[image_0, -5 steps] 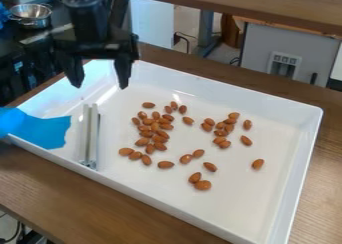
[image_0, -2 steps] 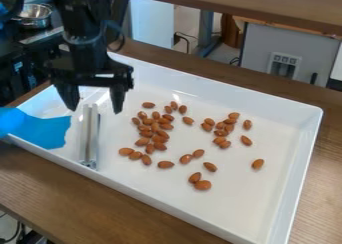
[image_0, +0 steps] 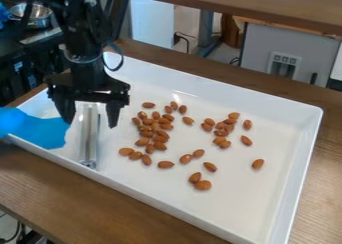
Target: Sweep into pile
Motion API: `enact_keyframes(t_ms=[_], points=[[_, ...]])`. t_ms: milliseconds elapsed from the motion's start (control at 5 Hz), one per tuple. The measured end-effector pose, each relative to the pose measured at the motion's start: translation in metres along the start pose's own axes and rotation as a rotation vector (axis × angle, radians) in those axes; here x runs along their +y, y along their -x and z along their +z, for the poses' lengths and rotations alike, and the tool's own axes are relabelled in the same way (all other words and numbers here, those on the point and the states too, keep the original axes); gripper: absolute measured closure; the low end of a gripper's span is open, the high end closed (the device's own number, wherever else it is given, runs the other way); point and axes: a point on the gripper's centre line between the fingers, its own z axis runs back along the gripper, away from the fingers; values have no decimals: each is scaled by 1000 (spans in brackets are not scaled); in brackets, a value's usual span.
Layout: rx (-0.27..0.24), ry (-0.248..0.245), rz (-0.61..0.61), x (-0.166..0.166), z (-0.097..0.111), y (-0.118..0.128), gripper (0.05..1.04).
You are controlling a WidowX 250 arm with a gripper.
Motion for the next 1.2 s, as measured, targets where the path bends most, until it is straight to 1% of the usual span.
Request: enact_keyframes(t_ms=[200, 400, 600, 800, 1000, 1200], points=[[7, -10, -15, 2, -7, 7, 83], [6, 3, -5, 8, -13, 11, 136], [-7, 96, 9, 8, -20, 11, 417], [-30, 134, 44, 6, -23, 9, 675], [-31, 135, 47, 6, -23, 8, 702], [-17, 132, 55, -4, -23, 6, 703]])
